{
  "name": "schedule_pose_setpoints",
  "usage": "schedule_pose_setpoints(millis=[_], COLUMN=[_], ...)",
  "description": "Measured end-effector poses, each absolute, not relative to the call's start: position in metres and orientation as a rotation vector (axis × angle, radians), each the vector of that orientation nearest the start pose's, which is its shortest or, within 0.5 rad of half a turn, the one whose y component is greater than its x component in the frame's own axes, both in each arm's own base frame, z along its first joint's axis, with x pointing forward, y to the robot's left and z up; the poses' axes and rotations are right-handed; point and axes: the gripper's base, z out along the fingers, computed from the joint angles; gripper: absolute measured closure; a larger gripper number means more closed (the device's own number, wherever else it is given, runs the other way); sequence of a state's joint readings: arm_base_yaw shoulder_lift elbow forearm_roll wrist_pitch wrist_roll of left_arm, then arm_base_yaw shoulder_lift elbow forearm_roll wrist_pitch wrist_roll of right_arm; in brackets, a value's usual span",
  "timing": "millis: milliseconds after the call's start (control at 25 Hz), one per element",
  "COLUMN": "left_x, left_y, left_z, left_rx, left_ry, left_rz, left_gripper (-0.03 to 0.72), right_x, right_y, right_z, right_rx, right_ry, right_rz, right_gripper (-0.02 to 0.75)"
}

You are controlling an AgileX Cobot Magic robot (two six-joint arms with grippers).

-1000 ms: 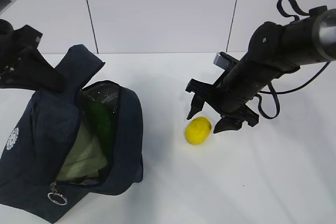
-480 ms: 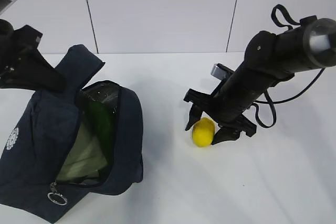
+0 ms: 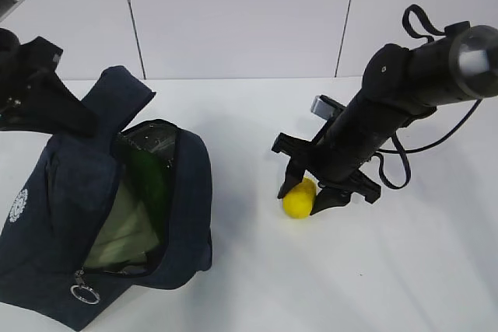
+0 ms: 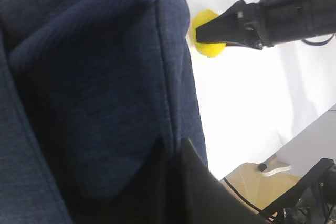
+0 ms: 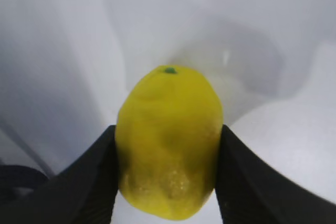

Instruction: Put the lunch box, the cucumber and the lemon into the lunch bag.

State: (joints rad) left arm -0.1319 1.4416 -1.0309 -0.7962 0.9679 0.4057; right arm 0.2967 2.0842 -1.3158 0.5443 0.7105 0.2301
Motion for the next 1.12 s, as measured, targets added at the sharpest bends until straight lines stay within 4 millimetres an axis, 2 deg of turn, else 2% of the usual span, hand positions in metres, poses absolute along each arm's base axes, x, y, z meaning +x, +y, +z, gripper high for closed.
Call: schedule_pose_setpoints(millis=[120,320,480,600,720,840,1120], left_x=[0.269,0.270,0.270,0.270,0.270,0.270,0.270], left_y=[-0.090,-0.090,-0.090,-0.090,-0.090,-0.090,-0.091], left_z=[0.283,0.283,0.283,0.283,0.283,0.283,0.285], left_rx=[0.213,0.211,0.210,0.208,0.207,0.206,0.190], left_ry=[2.624,2.621,2.620,2.619,2.618,2.616,2.607], left_rz=[-0.926,-0.924,-0.923,-0.921,-0.923,-0.927,-0.953], left_gripper=[0.694,0.694,0.694,0.694,0.694,0.694,0.694], right_x=[0.377,0.372,0.357,0.349,0.346,0.344,0.336], right_y=[0.149,0.153,0.161,0.172,0.186,0.203,0.241], right_z=[0.146,0.204,0.234,0.245,0.253,0.256,0.258], right_rx=[0.274,-0.069,-0.294,-0.433,-0.502,-0.574,-0.697], right_ry=[2.969,2.878,2.831,2.759,2.649,2.542,2.375], right_rz=[0.665,0.731,0.936,1.165,1.297,1.311,1.192], right_gripper=[0.341,0.342,0.344,0.344,0.344,0.344,0.344])
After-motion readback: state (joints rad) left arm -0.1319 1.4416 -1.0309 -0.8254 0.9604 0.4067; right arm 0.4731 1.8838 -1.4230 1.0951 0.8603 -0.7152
